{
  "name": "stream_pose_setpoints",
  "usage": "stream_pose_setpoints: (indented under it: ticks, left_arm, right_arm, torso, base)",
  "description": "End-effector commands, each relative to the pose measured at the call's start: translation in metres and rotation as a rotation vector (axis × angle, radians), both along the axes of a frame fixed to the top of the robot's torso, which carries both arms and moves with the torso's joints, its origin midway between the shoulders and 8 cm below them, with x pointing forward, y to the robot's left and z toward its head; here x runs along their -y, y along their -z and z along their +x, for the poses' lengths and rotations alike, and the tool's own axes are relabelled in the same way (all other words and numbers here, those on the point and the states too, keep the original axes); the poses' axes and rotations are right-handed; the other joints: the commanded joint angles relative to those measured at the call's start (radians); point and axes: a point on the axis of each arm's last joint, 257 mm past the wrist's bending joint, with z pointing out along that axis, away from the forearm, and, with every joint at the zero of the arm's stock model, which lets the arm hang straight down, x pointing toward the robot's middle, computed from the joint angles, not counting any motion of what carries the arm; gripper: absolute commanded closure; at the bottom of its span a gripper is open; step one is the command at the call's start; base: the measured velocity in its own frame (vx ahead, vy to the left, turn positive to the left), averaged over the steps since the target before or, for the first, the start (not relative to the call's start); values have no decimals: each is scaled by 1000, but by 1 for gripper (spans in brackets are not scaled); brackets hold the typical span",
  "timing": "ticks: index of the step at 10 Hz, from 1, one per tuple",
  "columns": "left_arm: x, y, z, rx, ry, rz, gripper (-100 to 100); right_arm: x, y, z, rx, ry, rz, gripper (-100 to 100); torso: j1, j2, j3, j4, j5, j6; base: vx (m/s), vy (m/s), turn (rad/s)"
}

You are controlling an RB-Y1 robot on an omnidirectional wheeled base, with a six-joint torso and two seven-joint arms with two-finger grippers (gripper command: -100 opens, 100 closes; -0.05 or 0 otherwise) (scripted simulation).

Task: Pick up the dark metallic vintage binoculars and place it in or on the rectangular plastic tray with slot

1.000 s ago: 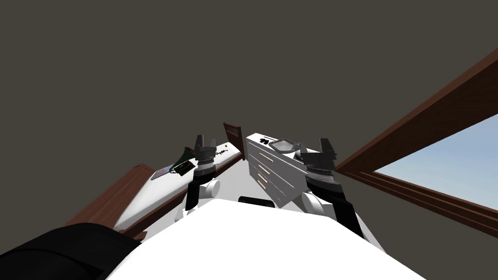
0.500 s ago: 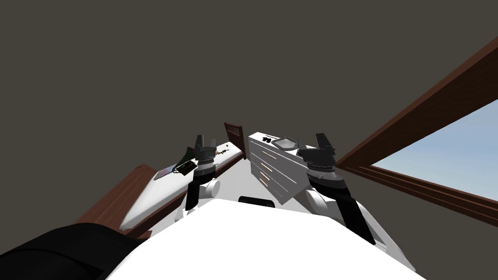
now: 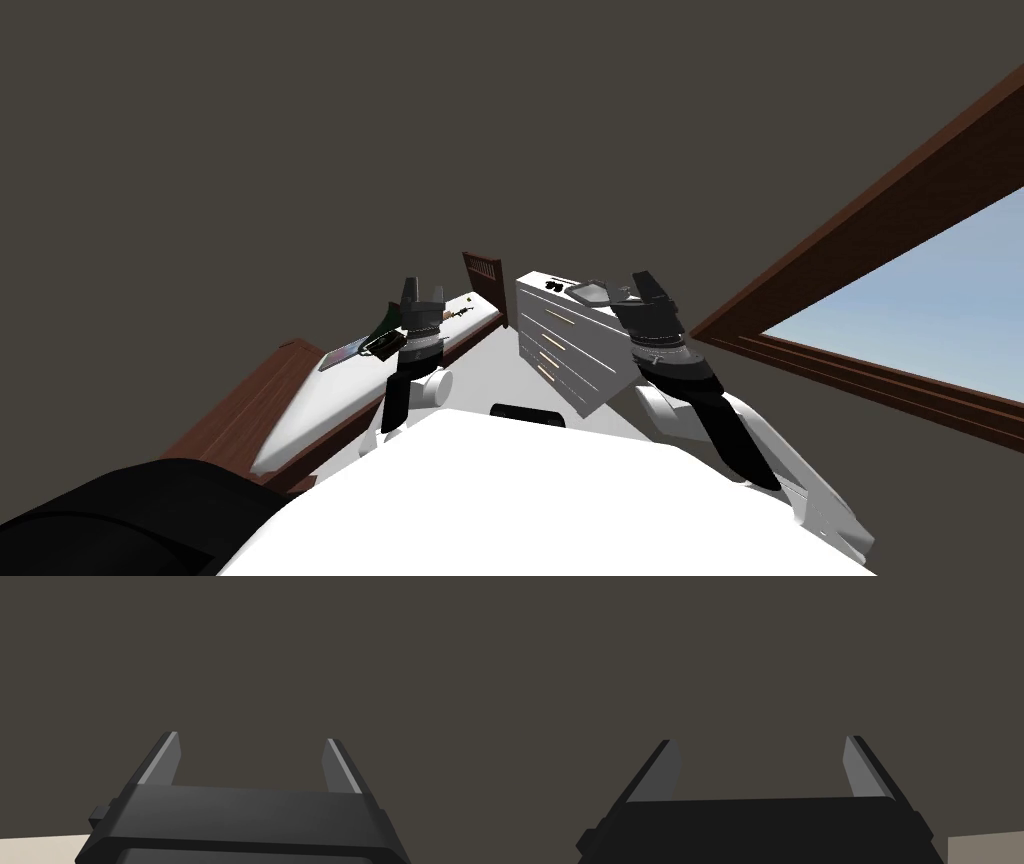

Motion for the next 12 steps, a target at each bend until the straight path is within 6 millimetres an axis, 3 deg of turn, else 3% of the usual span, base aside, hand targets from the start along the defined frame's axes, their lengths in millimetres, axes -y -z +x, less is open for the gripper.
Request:
stream_pose_setpoints:
  ticks: [1, 12]
  left_arm:
    - [0, 0, 0, 0, 0, 0, 0]
    - [0, 0, 0, 0, 0, 0, 0]
  right_arm:
    - [-4, -1, 0, 3, -7, -38, -100]
    - [-35, 14, 14, 46, -16, -463, -100]
  torso:
    - [0, 0, 0, 0, 0, 0]
    - [-1, -3, -2, -1, 0, 0]
  base:
    - [-27, 65, -11]
    - [-16, 76, -20]
